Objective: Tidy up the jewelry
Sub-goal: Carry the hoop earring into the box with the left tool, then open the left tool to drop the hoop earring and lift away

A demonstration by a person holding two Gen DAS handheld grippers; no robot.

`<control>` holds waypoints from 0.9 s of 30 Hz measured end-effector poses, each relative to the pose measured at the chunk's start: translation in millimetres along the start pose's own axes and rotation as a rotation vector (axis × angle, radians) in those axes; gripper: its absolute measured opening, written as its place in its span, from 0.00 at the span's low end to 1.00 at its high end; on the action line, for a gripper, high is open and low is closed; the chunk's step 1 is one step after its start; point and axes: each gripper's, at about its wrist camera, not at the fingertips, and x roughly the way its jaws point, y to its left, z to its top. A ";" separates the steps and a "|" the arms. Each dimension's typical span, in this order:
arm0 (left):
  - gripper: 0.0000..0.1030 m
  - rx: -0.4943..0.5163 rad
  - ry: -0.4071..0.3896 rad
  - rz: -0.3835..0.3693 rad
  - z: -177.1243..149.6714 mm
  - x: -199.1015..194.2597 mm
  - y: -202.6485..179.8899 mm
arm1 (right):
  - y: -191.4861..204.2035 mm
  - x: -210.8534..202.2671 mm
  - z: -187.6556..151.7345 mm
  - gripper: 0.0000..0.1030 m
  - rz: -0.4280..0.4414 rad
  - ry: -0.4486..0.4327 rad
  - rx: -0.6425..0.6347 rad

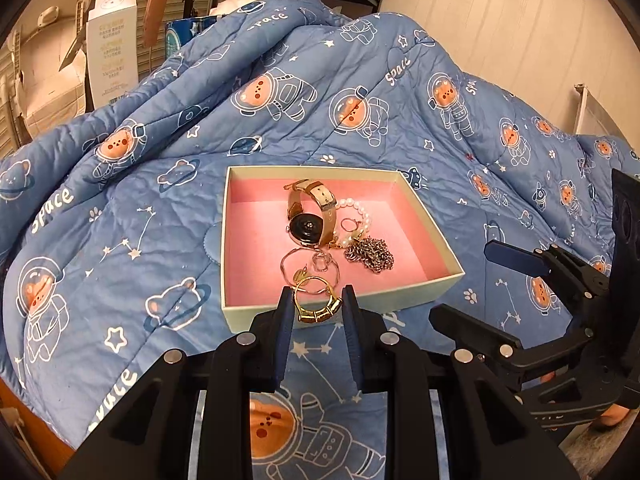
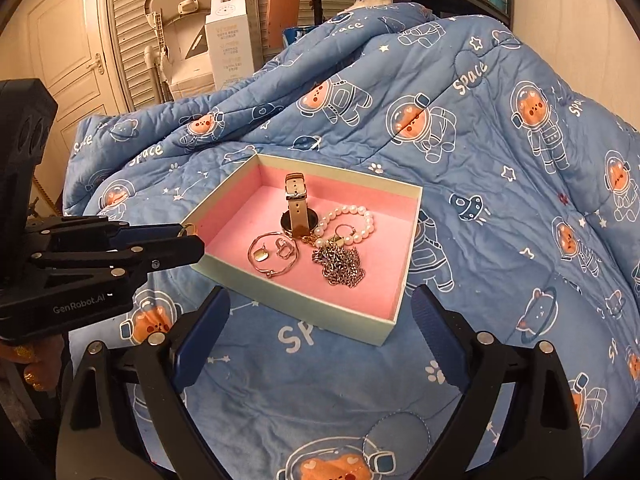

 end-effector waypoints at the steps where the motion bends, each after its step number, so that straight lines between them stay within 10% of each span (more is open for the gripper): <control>1: 0.23 0.010 0.002 0.011 3.0 3.1 -0.6 | -0.5 1.4 2.4 0.90 -0.005 -0.002 -0.001; 27: 0.23 0.057 0.263 -0.008 49.9 96.2 13.3 | -13.1 44.2 32.3 0.90 0.001 0.104 -0.120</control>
